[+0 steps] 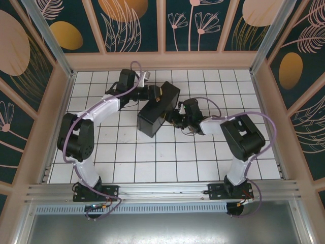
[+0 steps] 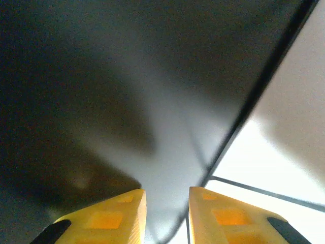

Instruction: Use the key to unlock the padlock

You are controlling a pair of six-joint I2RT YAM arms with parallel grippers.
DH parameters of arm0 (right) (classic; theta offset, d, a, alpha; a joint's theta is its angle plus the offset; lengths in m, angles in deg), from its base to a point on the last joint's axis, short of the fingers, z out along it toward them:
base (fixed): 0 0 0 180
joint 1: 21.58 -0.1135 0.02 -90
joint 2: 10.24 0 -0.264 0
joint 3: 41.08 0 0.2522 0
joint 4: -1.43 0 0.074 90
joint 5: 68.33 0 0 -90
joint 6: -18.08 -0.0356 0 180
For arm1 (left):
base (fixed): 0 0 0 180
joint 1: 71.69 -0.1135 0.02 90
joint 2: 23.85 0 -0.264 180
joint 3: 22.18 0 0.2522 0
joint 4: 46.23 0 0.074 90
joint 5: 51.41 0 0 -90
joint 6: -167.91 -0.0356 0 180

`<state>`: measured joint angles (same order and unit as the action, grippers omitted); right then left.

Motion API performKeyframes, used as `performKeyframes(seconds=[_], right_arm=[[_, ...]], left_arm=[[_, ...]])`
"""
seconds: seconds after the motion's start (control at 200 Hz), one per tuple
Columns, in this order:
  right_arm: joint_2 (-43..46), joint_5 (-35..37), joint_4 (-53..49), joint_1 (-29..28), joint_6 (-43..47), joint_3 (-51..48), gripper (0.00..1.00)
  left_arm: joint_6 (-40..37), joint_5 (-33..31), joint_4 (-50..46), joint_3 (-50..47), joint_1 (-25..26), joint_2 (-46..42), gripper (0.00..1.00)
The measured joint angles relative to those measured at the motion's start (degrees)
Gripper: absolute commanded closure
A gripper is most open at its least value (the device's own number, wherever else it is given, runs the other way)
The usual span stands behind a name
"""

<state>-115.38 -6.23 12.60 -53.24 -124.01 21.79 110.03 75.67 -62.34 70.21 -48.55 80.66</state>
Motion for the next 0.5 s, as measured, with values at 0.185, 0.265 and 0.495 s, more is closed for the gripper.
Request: performKeyframes(seconds=[0.185,0.265,0.495], right_arm=[[-11.0,-0.7,3.4,-3.2,-3.5,7.2,0.71],[-11.8,-0.6,5.0,-3.7,-4.7,8.1,0.7],[1.6,4.1,-4.7,-1.7,-3.8,-2.4,0.57]], left_arm=[[-0.6,2.8,-0.5,3.6,5.0,-1.6,0.48],[-0.5,2.9,-0.8,2.1,6.9,-3.9,0.47],[-1.6,-1.6,-2.9,-3.0,5.5,-9.6,0.45]])
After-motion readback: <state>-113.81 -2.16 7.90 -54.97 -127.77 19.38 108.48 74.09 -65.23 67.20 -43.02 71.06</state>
